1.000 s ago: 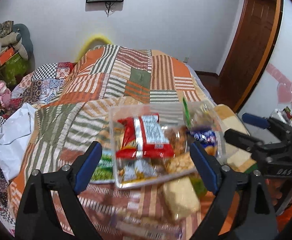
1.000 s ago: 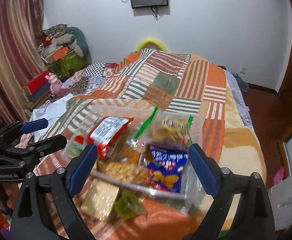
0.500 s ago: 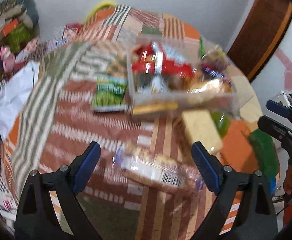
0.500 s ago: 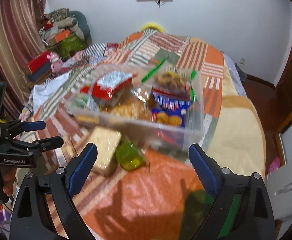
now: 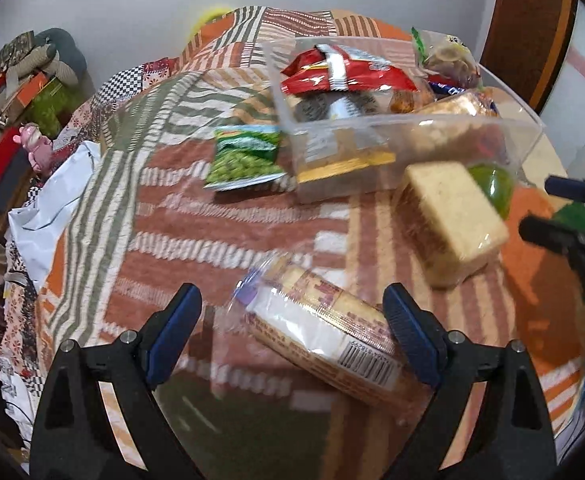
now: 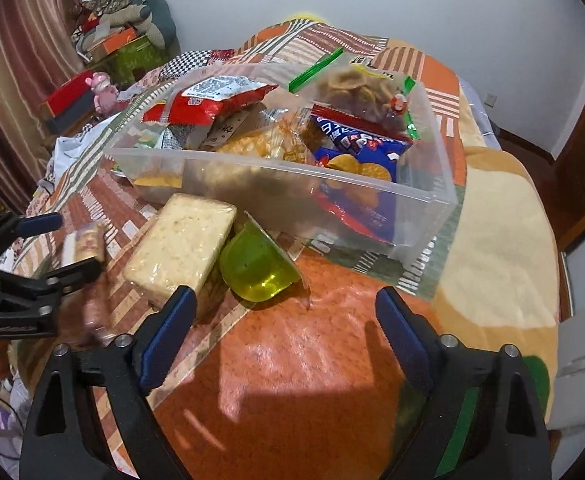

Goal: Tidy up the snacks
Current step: 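Grasp the wafer roll with left tool while right tool grasps the green jelly cup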

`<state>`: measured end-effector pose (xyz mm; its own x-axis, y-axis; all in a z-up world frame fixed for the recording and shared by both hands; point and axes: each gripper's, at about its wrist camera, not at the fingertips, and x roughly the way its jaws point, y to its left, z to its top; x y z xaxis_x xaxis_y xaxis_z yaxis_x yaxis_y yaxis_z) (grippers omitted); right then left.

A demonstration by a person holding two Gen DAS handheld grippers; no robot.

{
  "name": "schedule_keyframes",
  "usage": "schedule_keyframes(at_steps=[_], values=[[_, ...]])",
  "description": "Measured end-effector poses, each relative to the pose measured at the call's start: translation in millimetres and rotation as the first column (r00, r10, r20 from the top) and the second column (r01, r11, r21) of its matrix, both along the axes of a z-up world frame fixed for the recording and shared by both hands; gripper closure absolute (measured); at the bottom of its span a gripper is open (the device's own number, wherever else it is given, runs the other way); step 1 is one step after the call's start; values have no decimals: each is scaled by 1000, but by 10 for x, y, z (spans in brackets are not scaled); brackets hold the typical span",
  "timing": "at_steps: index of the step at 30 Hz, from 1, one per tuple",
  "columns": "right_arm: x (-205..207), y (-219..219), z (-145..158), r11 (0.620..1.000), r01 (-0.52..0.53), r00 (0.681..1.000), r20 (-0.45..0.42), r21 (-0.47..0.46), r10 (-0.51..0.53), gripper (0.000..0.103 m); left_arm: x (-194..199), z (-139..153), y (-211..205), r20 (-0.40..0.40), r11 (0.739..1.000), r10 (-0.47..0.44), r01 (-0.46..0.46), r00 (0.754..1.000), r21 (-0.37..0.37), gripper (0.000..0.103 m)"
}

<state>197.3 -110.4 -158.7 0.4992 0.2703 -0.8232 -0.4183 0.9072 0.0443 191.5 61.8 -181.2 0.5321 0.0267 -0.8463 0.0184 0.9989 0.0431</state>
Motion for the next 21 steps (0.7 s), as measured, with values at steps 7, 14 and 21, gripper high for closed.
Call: schedule_keyframes(at_steps=[7,14,21], values=[[97,66,-81,1000,-19,1000,-15,1,19,21,-154,-30,280,-53,998,19,-22,998,-62,10],[180,202,-222,998,-51,998,-42,-39,50,32,-194,-124,221,-89,988,-15,1,996,-155,11],[179,195,-252,998,-58,996,-60,9,58,50,-204,-105,93,-32,994,-41,37,999,-102,58]])
